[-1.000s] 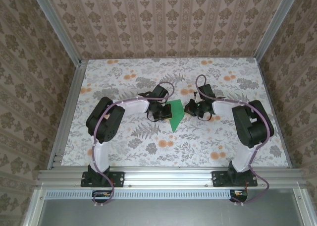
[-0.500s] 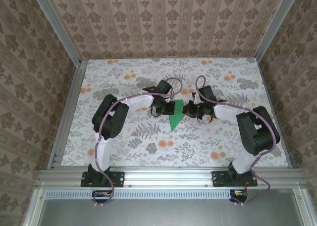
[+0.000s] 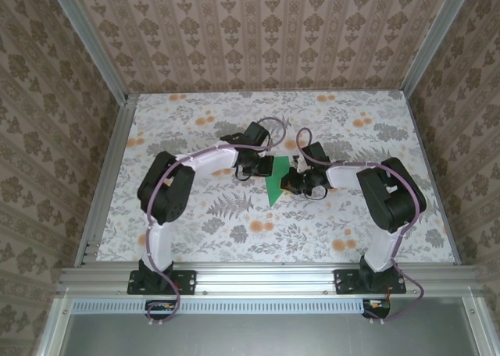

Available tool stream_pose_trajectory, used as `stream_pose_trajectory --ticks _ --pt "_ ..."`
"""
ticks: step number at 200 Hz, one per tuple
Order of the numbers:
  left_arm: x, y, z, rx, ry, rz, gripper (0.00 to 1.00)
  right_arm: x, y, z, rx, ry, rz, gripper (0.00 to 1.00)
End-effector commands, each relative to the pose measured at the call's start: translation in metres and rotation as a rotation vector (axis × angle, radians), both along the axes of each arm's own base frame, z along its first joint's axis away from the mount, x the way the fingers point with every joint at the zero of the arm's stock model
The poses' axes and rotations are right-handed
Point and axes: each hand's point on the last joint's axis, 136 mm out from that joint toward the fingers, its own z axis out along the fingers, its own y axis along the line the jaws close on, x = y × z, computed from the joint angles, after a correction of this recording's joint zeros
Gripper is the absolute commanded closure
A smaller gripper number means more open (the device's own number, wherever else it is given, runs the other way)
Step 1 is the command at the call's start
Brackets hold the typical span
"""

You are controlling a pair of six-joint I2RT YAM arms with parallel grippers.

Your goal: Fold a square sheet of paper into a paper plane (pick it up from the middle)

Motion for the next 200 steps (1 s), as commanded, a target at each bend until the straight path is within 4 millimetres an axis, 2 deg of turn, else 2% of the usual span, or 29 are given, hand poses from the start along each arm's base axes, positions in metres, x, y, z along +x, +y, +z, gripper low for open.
stream_pose_trajectory --ticks 1,32,53,73,133,200 --pt "0.006 0.01 0.035 -0.043 -0.067 0.096 0.92 0.004 0.002 -0.006 -0.001 0.017 -0.014 0.94" --pt "-0.027 -0.004 0.031 -0.102 -0.008 0.082 0.92 0.004 0.001 -0.011 -0.01 0.034 -0.03 0.94" --pt "-0.051 -0.016 0.019 -0.132 0.058 0.068 0.92 0.004 0.0 -0.012 -0.015 0.037 -0.032 0.94" --pt "-0.064 -0.02 0.006 -0.125 0.1 0.082 0.94 0.003 0.0 -0.013 -0.016 0.041 -0.031 0.94" --pt "-0.071 -0.024 -0.022 -0.107 0.185 0.111 1.0 0.003 0.002 -0.018 -0.01 0.056 -0.032 0.95" --pt "-0.074 -0.008 -0.048 -0.007 0.22 0.146 1.0 0.003 0.001 -0.019 -0.009 0.061 -0.032 0.94"
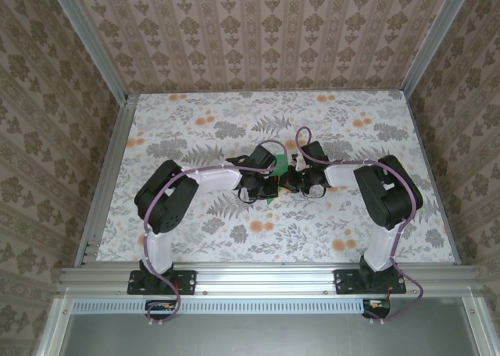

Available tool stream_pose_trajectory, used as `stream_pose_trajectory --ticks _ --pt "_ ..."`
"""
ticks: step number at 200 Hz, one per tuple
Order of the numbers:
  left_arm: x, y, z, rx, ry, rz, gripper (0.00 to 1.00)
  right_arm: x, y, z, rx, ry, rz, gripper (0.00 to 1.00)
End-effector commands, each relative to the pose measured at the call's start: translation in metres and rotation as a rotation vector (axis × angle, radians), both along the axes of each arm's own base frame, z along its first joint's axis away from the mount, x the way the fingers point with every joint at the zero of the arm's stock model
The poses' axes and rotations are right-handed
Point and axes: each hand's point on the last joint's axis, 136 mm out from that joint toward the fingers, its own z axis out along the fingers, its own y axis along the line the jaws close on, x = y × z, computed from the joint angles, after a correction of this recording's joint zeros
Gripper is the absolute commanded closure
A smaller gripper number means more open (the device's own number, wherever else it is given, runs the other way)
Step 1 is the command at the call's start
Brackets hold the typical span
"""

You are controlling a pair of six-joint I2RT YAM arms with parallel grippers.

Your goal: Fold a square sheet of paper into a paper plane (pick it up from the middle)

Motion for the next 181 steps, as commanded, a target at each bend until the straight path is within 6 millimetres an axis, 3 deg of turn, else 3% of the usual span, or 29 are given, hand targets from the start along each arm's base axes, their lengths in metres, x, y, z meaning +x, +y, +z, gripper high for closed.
stream_pose_trajectory --ticks 1,37,105,181 --pt "-0.001 0.01 -0.011 0.054 0.035 0.033 1.0 -0.005 -0.005 -0.017 -0.038 0.057 -0.019 0.95" --pt "-0.01 0.023 -0.025 0.091 0.066 0.049 1.0 -0.005 -0.006 -0.018 -0.044 0.059 -0.019 0.95" --pt "-0.046 0.047 -0.043 0.09 0.152 0.083 1.0 -0.004 -0.015 -0.023 -0.068 0.063 -0.034 0.95" --pt "-0.061 0.059 -0.036 0.074 0.178 0.112 1.0 -0.005 -0.021 -0.026 -0.097 0.068 -0.041 0.95"
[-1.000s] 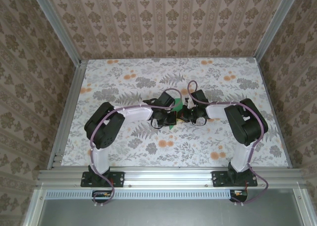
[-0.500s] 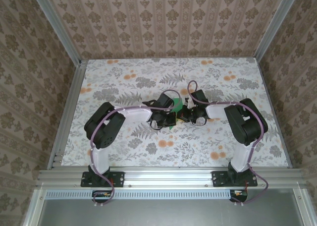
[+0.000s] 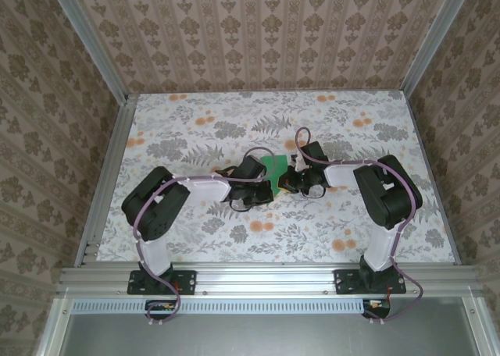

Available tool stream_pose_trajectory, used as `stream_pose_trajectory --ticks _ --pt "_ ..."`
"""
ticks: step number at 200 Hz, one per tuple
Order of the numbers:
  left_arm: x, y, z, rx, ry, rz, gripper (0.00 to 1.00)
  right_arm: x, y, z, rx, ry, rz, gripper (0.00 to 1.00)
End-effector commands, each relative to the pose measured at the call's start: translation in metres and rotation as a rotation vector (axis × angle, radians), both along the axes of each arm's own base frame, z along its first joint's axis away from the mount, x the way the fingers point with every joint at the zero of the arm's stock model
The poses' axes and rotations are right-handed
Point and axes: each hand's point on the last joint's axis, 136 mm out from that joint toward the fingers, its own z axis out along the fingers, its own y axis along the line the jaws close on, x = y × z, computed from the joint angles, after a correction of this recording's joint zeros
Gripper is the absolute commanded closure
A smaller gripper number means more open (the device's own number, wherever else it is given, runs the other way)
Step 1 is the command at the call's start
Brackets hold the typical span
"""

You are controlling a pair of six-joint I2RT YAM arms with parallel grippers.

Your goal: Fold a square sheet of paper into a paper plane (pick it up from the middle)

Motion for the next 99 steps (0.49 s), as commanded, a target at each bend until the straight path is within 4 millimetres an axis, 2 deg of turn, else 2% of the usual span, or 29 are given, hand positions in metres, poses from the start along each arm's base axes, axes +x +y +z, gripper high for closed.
stream_pose_trajectory --ticks 1,52,99 --pt "-0.044 0.042 -0.032 0.164 0.178 0.005 1.0 -0.004 -0.02 -0.025 -0.103 0.059 -0.043 0.95" --pt "-0.047 0.047 -0.025 0.172 0.177 0.001 1.0 -0.004 -0.021 -0.026 -0.108 0.061 -0.043 0.95" --pt "-0.019 0.016 0.018 0.044 0.052 -0.028 1.0 -0.004 -0.021 -0.026 -0.106 0.06 -0.043 0.95"
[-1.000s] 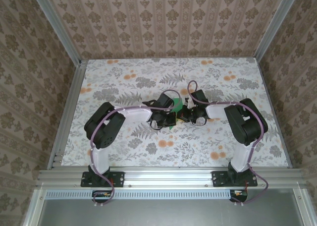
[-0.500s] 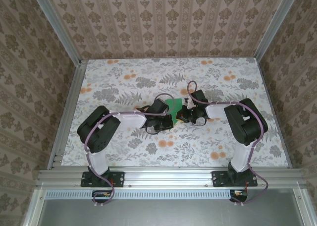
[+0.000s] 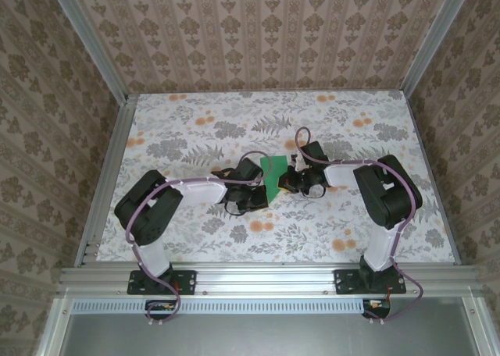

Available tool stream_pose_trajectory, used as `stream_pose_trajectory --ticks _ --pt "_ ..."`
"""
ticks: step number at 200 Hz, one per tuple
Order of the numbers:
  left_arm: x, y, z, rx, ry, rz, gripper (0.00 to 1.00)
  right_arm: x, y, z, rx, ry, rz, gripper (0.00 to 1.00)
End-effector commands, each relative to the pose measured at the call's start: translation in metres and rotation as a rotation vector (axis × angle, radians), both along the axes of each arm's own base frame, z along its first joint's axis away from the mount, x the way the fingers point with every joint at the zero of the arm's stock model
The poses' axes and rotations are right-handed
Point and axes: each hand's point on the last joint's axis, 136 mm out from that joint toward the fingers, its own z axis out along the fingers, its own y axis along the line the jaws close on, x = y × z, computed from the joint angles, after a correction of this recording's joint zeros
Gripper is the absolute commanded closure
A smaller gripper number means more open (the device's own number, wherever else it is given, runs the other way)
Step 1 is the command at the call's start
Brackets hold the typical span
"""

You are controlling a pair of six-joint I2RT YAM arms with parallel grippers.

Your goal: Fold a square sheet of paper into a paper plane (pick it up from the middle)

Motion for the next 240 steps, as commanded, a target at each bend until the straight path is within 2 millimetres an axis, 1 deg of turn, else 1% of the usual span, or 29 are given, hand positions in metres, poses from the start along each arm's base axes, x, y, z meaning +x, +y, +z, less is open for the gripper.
stream_pose_trajectory --ticks 1,14,25,42,56,69,85,117,141,149,187,221,240 --pt "0.002 -0.004 0.018 -0.017 -0.019 -0.026 1.0 -0.004 -0.02 -0.026 -0.102 0.057 -0.045 0.95" --pt "0.012 -0.007 0.024 -0.028 -0.061 0.012 1.0 -0.004 -0.02 -0.027 -0.099 0.059 -0.044 0.95" --pt "0.018 -0.013 0.031 -0.067 -0.1 0.03 1.0 -0.004 -0.02 -0.027 -0.098 0.061 -0.046 0.95" --pt "0.028 -0.013 0.036 -0.069 -0.141 0.063 1.0 -0.005 -0.019 -0.028 -0.096 0.062 -0.043 0.95" --pt "0.032 -0.013 0.038 -0.069 -0.159 0.079 1.0 -0.004 -0.019 -0.028 -0.093 0.061 -0.045 0.95" --pt "0.035 -0.012 0.036 -0.055 -0.16 0.084 1.0 -0.004 -0.019 -0.029 -0.09 0.064 -0.045 0.95" --pt "0.038 -0.018 0.034 -0.068 -0.158 0.079 1.0 -0.004 -0.017 -0.029 -0.085 0.066 -0.042 0.95" --pt "0.039 -0.029 0.026 -0.079 -0.133 0.05 1.0 -0.004 -0.017 -0.028 -0.082 0.065 -0.04 0.95" --pt "0.038 -0.027 0.018 -0.058 -0.114 0.045 1.0 -0.004 -0.014 -0.026 -0.066 0.062 -0.032 0.95" --pt "0.037 -0.024 0.015 -0.045 -0.105 0.047 1.0 -0.004 -0.012 -0.023 -0.052 0.058 -0.023 0.95" --pt "0.03 -0.011 -0.004 0.02 -0.068 0.06 1.0 0.001 -0.003 0.004 0.008 0.005 0.013 0.94" --pt "0.025 -0.008 -0.013 0.038 -0.039 0.058 1.0 0.001 0.008 0.026 0.075 -0.048 0.054 0.94" --pt "0.024 -0.004 -0.016 0.056 -0.031 0.063 1.0 -0.002 0.013 0.032 0.095 -0.063 0.075 0.94"
